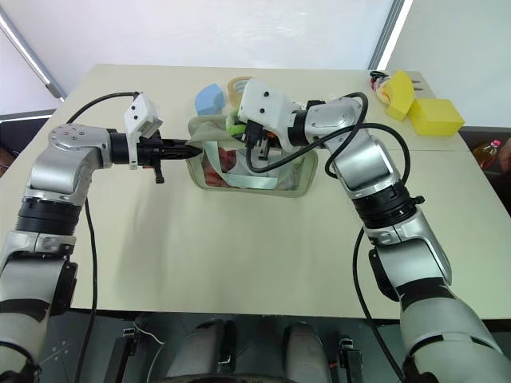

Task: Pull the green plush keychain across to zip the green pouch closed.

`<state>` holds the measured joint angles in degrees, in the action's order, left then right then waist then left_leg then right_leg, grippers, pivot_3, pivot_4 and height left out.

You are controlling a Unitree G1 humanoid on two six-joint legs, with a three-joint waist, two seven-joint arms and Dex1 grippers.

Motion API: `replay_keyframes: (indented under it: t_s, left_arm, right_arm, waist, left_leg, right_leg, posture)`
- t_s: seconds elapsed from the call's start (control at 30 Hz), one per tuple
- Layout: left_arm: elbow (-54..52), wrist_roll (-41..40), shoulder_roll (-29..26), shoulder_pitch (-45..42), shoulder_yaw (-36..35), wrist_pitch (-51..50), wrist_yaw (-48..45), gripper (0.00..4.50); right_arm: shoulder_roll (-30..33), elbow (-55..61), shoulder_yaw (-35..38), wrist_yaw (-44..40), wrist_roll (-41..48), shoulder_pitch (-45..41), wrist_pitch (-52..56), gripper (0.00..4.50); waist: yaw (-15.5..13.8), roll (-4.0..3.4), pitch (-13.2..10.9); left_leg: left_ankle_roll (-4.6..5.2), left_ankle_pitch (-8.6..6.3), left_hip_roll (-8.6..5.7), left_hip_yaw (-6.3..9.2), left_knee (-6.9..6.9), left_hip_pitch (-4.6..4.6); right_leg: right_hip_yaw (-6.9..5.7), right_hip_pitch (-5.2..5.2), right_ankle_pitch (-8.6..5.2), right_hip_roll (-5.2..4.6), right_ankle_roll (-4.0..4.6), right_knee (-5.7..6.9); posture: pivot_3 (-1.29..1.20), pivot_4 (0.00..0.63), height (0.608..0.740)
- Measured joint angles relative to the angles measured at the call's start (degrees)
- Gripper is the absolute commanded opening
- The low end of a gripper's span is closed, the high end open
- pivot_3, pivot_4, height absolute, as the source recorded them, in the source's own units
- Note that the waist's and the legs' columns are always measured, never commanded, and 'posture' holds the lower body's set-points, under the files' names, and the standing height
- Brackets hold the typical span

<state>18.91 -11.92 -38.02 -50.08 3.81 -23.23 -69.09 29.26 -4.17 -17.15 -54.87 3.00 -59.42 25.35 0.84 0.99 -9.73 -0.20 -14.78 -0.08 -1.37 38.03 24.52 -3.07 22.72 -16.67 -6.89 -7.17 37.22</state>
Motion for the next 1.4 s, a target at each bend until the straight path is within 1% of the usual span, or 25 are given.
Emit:
replay_keyframes:
  t_s: [0.13,0.27,0.43,0.53,0.63,0.67,0.73,0.8,0.83,0.9,0.97,1.03,1.1,1.2,1.27,1.33,1.4]
  left_arm:
    - [-0.12,-0.03,0.16,0.05,0.0,0.0,0.43,0.0]
    - [-0.2,-0.04,0.46,0.03,0.0,0.01,0.53,0.0]
    - [-0.28,-0.03,0.89,0.01,0.04,0.07,0.51,0.0]
    - [0.05,0.0,1.07,0.02,0.1,0.35,0.55,0.0]
    - [0.02,-0.04,1.6,-0.2,0.92,1.03,0.5,0.0]
    - [0.05,-0.03,1.59,-0.24,1.05,1.22,0.48,0.0]
    - [0.14,-0.02,1.57,-0.28,1.2,1.35,0.47,0.0]
    - [0.52,0.01,1.54,-0.34,1.29,1.54,0.49,0.0]
    - [0.8,0.01,1.54,-0.36,1.3,1.64,0.49,0.0]
    - [1.37,0.01,1.58,-0.54,1.32,1.84,0.59,0.0]
    - [1.45,0.07,1.63,-0.58,1.33,2.31,0.68,0.0]
    - [1.45,0.07,1.84,-0.62,1.38,2.32,0.84,0.0]
    - [1.45,0.07,1.87,-0.61,1.43,2.31,0.87,0.0]
    - [1.44,0.06,1.84,-0.61,1.45,2.3,0.89,0.0]
    - [1.42,0.07,1.81,-0.61,1.44,2.28,0.97,0.0]
    - [1.41,0.07,1.56,-0.61,1.44,2.24,1.31,0.77]
    - [1.45,0.03,1.26,-0.57,1.43,1.68,1.72,1.62]
  right_arm:
    - [1.75,0.02,1.67,-0.02,0.32,0.01,0.62,0.01]
    - [6.8,0.74,6.37,0.73,0.65,0.09,3.36,0.01]
    - [15.33,2.24,13.16,6.05,-1.14,1.43,7.04,0.01]
    - [22.18,4.03,14.05,8.71,-4.85,7.85,6.63,0.01]
    - [26.61,5.27,13.01,10.03,-8.6,16.39,5.09,0.01]
    - [27.15,5.57,12.81,10.43,-9.32,18.99,5.15,0.01]
    - [26.47,6.74,12.98,11.97,-9.64,22.61,6.24,0.01]
    - [23.6,7.31,13.57,15.32,-9.91,25.38,7.51,0.01]
    - [21.12,7.33,13.89,17.37,-10.19,26.51,7.55,0.01]
    - [14.0,6.82,13.91,21.83,-10.27,29.12,7.75,0.01]
    - [4.37,4.79,13.36,25.76,-9.02,31.2,8.21,0.01]
    - [0.21,4.04,12.54,27.76,-8.37,31.7,8.02,0.01]
    - [0.42,3.56,12.63,28.71,-8.59,31.09,7.29,0.01]
    - [3.88,-0.1,10.03,29.19,-12.15,30.95,1.21,0.01]
    - [5.67,-2.04,9.72,29.15,-13.14,31.17,-1.67,0.01]
    - [5.79,-2.31,11.76,28.71,-12.21,31.14,-2.01,0.72]
    - [5.97,-1.47,15.47,26.26,-8.12,30.68,0.26,1.58]
  waist:
    - [-0.12,0.0,0.0]
    - [-0.23,0.0,0.0]
    - [-0.21,0.0,0.0]
    - [-0.25,0.0,0.0]
    - [-0.21,0.0,0.0]
    - [-0.18,0.0,0.0]
    - [-0.1,-0.02,0.01]
    - [0.02,-0.02,0.02]
    - [0.03,0.03,0.05]
    - [0.07,0.05,0.08]
    - [0.15,0.03,0.07]
    - [0.1,-0.06,0.02]
    - [-0.06,-0.04,0.03]
    - [-0.12,-0.04,0.03]
    - [0.0,-0.04,0.03]
    - [0.01,-0.04,0.03]
    - [-0.01,-0.05,0.02]
  left_leg:
    - [0.0,0.0,0.0,0.0,0.0,0.01]
    - [0.0,0.0,-0.01,-0.01,0.0,0.01]
    - [0.01,0.0,-0.01,-0.05,-0.02,0.02]
    - [0.01,-0.01,-0.01,-0.11,-0.02,0.01]
    - [0.02,-0.01,0.0,-0.16,-0.04,0.01]
    - [0.02,-0.01,0.01,-0.16,-0.04,0.01]
    - [0.01,-0.01,0.02,-0.16,-0.04,0.0]
    - [0.01,0.0,0.03,-0.14,-0.04,-0.05]
    - [0.01,-0.01,0.05,-0.14,-0.03,-0.09]
    - [0.01,0.0,0.08,-0.11,-0.03,-0.11]
    - [0.0,0.0,0.08,-0.08,-0.05,-0.1]
    - [-0.01,0.0,0.06,-0.05,-0.03,-0.08]
    - [-0.01,0.0,0.05,-0.02,-0.01,-0.08]
    - [0.0,0.0,0.02,-0.03,-0.03,-0.09]
    - [0.0,0.0,0.03,-0.03,-0.04,-0.09]
    - [0.0,0.0,0.04,-0.03,-0.04,-0.1]
    - [0.0,0.0,0.04,-0.02,-0.03,-0.09]
  right_leg:
    - [0.0,-0.01,0.0,0.0,0.0,0.0]
    - [0.0,-0.02,0.0,-0.01,0.0,-0.02]
    - [0.01,0.0,0.0,-0.01,0.0,-0.03]
    - [0.01,-0.02,0.0,-0.01,0.0,-0.05]
    - [0.04,0.02,0.0,-0.02,0.0,-0.05]
    - [0.04,0.02,0.0,-0.02,0.0,-0.04]
    - [0.05,0.02,0.0,-0.02,0.0,-0.05]
    - [0.04,-0.01,0.0,-0.01,0.0,-0.04]
    - [0.03,-0.05,0.0,0.01,0.0,-0.04]
    - [0.02,-0.07,0.0,0.04,0.0,-0.04]
    - [0.04,-0.05,0.0,0.04,0.0,-0.05]
    - [0.08,-0.03,0.0,0.01,0.0,-0.04]
    - [0.06,-0.08,0.0,0.01,0.0,-0.06]
    - [0.05,-0.09,0.0,0.01,0.0,-0.06]
    - [0.06,-0.08,0.0,0.02,0.0,-0.06]
    - [0.06,-0.08,0.0,0.02,0.0,-0.05]
    - [0.06,-0.07,0.0,0.02,0.0,-0.05]
  posture:
    - [0.0,0.15,0.74]
    - [0.0,0.15,0.74]
    - [0.0,0.15,0.74]
    - [0.0,0.15,0.74]
    - [0.0,0.15,0.74]
    - [0.0,0.15,0.74]
    - [0.0,0.15,0.74]
    - [0.0,0.15,0.74]
    - [0.0,0.15,0.74]
    - [0.0,0.15,0.74]
    - [0.0,0.15,0.74]
    - [0.0,0.15,0.74]
    - [0.0,0.15,0.74]
    - [0.0,0.15,0.74]
    - [0.0,0.15,0.74]
    - [0.0,0.15,0.74]
    - [0.0,0.15,0.74]
